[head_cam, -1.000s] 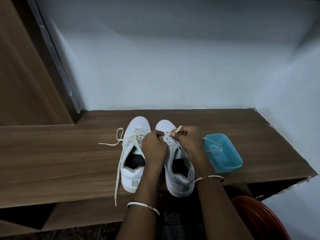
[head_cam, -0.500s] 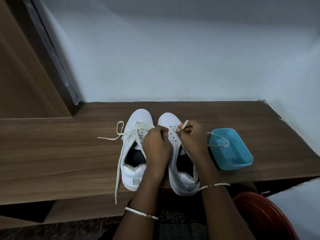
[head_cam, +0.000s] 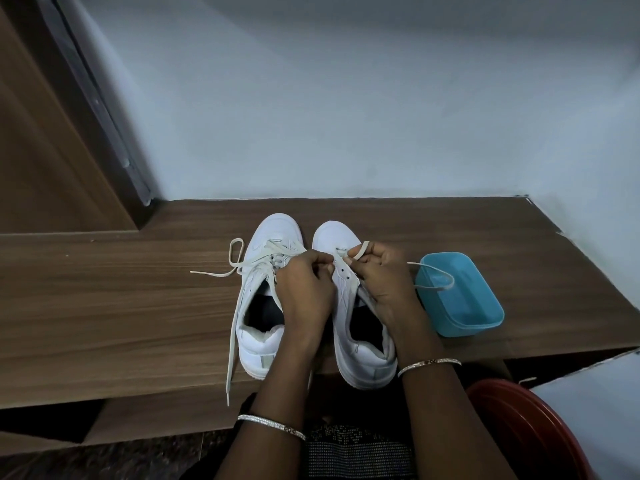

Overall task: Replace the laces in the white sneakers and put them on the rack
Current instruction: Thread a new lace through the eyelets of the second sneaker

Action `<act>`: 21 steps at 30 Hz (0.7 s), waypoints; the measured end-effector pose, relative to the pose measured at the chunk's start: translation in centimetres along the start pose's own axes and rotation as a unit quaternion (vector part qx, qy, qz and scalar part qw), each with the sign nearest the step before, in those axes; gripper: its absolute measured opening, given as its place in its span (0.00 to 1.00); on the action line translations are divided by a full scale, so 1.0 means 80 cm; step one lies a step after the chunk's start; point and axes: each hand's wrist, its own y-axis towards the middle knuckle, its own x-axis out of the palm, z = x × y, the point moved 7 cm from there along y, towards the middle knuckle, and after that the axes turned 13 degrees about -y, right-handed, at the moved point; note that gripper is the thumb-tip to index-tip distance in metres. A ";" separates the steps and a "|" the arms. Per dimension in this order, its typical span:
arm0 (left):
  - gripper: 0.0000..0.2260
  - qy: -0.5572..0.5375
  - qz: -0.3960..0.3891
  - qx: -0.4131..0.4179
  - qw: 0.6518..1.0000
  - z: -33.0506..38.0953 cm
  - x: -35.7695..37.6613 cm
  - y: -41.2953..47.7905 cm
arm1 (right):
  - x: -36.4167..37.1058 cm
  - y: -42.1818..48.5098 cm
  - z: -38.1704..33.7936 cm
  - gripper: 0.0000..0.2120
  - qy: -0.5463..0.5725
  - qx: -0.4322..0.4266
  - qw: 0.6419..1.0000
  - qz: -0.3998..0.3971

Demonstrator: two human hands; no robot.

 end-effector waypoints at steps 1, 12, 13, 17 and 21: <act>0.08 -0.002 -0.002 0.001 1.000 -0.001 0.000 0.000 | 0.002 0.001 0.000 0.09 0.004 0.002 1.000 -0.004; 0.02 0.054 0.008 0.062 0.997 0.022 -0.005 -0.002 | 0.008 -0.004 -0.002 0.04 0.022 0.028 0.997 -0.062; 0.03 0.040 0.015 0.064 0.997 0.025 -0.012 -0.001 | 0.008 -0.004 -0.002 0.04 0.021 0.029 0.998 -0.058; 0.02 -0.206 0.013 -0.008 0.978 0.020 -0.040 0.011 | 0.000 -0.005 -0.005 0.03 -0.032 0.010 0.999 -0.029; 0.07 -0.532 0.022 -0.147 0.834 0.010 -0.055 0.017 | -0.003 -0.009 -0.007 0.03 -0.035 -0.003 0.999 -0.030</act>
